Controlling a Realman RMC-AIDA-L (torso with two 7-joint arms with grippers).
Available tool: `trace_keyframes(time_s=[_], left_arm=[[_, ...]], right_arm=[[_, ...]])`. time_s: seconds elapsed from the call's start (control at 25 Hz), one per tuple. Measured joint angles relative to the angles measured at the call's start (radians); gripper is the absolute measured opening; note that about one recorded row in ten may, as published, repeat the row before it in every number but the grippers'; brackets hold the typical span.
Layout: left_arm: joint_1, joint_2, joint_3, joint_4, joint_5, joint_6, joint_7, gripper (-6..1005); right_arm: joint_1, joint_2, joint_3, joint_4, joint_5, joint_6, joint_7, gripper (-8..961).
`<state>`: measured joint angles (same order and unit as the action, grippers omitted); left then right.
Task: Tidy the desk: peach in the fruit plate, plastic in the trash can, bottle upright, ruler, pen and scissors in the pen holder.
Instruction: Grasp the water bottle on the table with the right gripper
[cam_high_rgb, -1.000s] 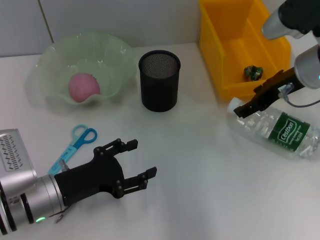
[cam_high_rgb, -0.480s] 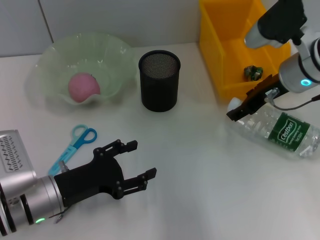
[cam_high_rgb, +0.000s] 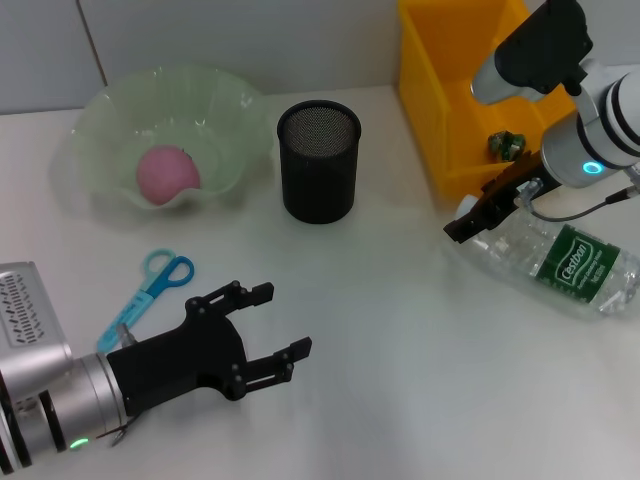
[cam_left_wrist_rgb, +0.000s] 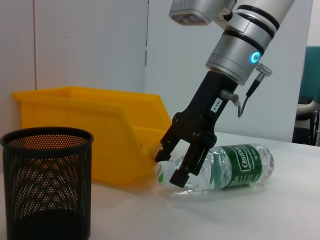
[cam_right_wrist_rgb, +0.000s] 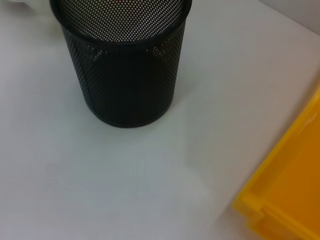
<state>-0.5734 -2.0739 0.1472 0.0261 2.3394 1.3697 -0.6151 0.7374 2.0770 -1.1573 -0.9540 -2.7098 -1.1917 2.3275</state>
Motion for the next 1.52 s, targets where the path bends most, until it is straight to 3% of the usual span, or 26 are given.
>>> trace_keyframes(time_s=[1.0, 1.2, 1.52], left_arm=[[0.005, 0.002, 0.0, 0.002, 0.0, 0.0, 0.0, 811], [0.003, 0.001, 0.0, 0.001, 0.0, 0.0, 0.0, 811], [0.003, 0.001, 0.0, 0.002, 0.0, 0.0, 0.0, 811]], right_arm=[[0.028, 0.0, -0.013, 0.063, -0.029, 0.032, 0.004, 745], [0.028, 0.0, -0.013, 0.063, -0.03, 0.034, 0.004, 505], [0.036, 0.0, -0.014, 0.076, -0.035, 0.035, 0.003, 440]])
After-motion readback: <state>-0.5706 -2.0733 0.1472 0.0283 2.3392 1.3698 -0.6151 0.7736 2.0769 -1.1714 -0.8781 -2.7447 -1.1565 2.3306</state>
